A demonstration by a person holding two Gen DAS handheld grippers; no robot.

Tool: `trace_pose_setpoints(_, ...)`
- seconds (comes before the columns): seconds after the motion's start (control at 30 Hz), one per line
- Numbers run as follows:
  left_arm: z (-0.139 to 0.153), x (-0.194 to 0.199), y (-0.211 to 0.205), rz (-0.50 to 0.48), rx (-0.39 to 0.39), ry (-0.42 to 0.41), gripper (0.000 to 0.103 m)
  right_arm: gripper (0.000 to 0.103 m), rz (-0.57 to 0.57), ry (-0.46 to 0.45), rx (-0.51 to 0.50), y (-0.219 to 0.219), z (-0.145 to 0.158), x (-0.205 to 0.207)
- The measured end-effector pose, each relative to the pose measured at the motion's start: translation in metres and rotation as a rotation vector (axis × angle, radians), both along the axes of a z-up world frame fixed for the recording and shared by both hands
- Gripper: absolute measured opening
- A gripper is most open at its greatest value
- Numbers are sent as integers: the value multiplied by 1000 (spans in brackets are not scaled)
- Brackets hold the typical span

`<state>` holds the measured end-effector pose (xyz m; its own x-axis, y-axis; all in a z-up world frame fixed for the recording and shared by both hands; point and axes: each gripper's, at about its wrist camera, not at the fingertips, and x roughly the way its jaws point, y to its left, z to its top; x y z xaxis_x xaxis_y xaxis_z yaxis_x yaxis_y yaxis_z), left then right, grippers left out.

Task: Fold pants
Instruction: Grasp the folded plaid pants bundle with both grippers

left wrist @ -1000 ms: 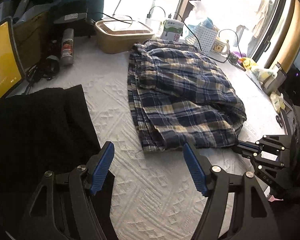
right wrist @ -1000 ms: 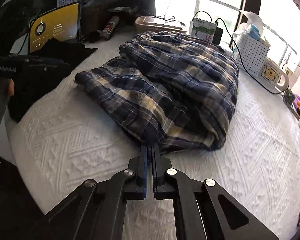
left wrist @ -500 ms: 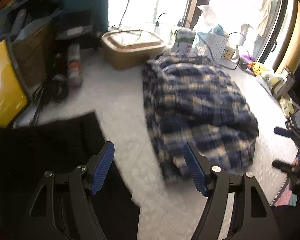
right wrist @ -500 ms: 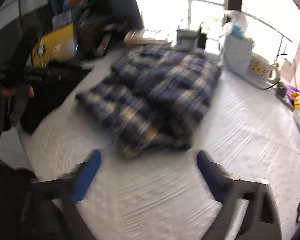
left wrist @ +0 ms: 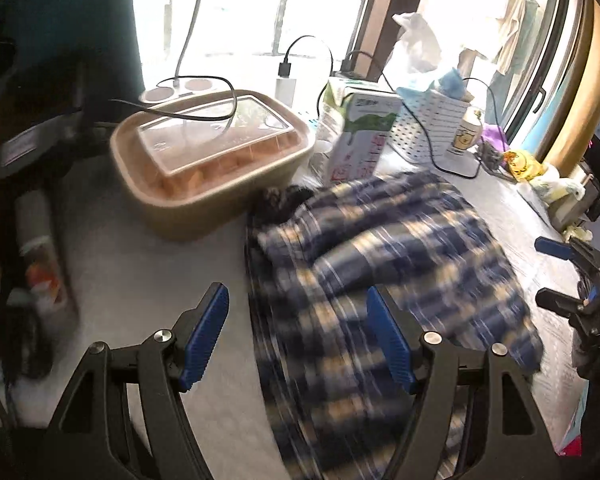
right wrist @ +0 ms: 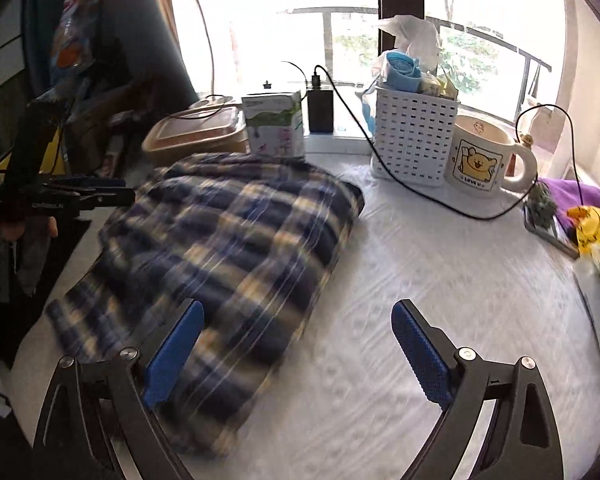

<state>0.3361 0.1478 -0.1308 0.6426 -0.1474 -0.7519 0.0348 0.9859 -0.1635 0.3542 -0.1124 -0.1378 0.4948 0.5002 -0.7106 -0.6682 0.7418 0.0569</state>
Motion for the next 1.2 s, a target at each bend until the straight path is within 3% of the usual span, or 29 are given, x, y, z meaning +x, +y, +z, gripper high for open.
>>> trace_pose_setpoints(0.33, -18, 44, 6, -56, -33, 46, 72, 95, -7, 60, 17, 12, -19, 66)
trace_pose_setpoints(0.53, -28, 59, 4, -60, -53, 76, 72, 95, 19, 87, 47, 21, -24, 86)
trace_pose_setpoints(0.73, -28, 63, -1, -71, -42, 50, 71, 95, 66, 104, 48, 38, -35, 95)
trace_pose_setpoints(0.87, -29, 59, -8, -104, -64, 28, 48, 95, 85, 141, 60, 41, -39, 100)
trace_pose_setpoints(0.93, -29, 59, -15, -108, -48, 19, 43, 95, 88, 176, 82, 40, -42, 104)
trace_pose_setpoints(1.07, -28, 56, -19, -120, -41, 0, 30, 79, 120, 217, 145, 45, -42, 107)
trace_pose_setpoints(1.2, -24, 52, -22, -116, -29, -18, 22, 38, 142, 219, 135, 54, -43, 103)
